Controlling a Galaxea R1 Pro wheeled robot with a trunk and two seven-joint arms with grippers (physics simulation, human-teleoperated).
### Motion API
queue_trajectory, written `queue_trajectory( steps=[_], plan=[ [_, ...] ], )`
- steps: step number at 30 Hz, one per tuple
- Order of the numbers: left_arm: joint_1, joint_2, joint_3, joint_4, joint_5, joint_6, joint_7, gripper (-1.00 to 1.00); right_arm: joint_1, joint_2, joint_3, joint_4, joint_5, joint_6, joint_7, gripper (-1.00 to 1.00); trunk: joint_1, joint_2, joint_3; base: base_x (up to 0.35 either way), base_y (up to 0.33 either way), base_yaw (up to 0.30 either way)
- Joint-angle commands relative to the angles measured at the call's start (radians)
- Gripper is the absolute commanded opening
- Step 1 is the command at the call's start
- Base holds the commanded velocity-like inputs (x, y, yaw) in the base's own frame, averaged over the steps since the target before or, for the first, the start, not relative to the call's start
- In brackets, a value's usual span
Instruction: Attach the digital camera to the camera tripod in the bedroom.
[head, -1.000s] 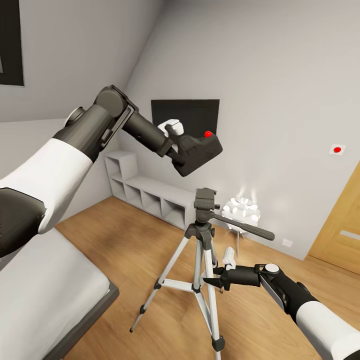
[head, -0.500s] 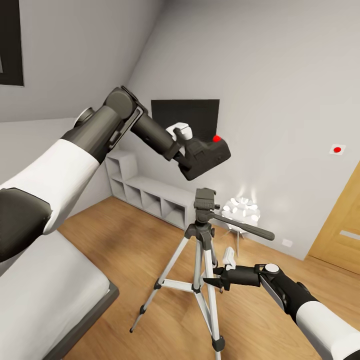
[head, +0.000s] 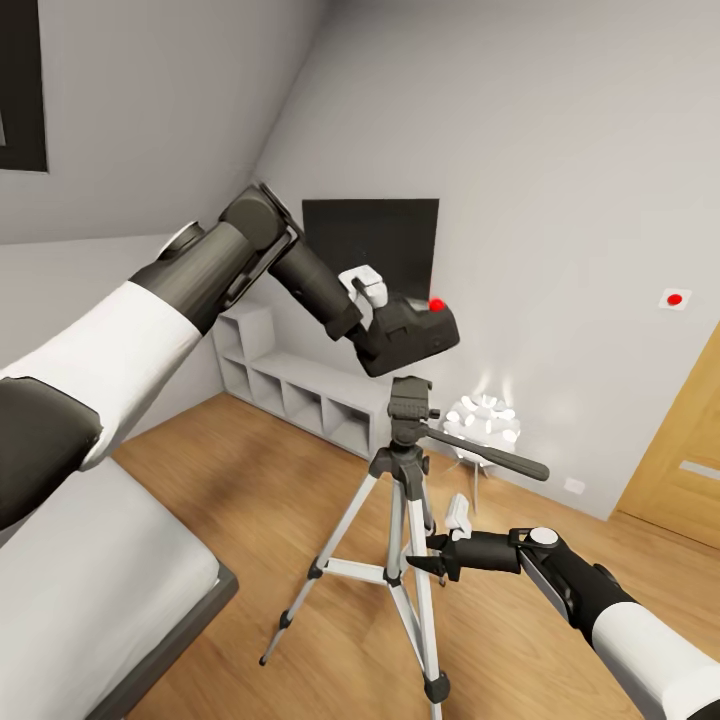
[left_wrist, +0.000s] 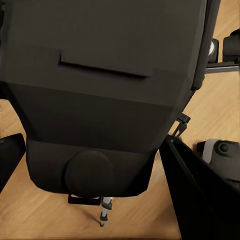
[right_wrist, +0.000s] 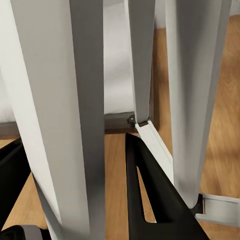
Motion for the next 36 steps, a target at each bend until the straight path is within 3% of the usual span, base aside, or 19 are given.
queue_trajectory(
  steps=[1,14,26,36],
  plan=[
    [-0.001,0.000,0.000,0.000,-0.011,0.005,-0.010,-1.00,0.000,-0.001,0.004,0.000,0.018,-0.013,0.002,-1.00,0.001,-0.002,-0.003,0.000,0.000,0.000],
    [-0.002,0.013,-0.011,0.001,-0.011,-0.080,-0.010,-1.00,0.000,-0.001,0.004,0.000,0.018,-0.014,0.003,-1.00,0.001,-0.002,-0.003,0.000,0.000,0.000],
    [-0.004,0.011,-0.087,-0.001,-0.011,-0.091,-0.010,-1.00,0.000,-0.001,0.003,0.001,0.018,-0.015,0.003,-1.00,0.001,-0.002,-0.003,0.000,0.000,0.000],
    [-0.004,0.007,-0.105,-0.004,-0.011,-0.092,-0.010,-1.00,0.000,-0.001,0.004,0.001,0.018,-0.015,0.003,-1.00,0.001,-0.002,-0.003,0.000,0.000,0.000]
  ],
)
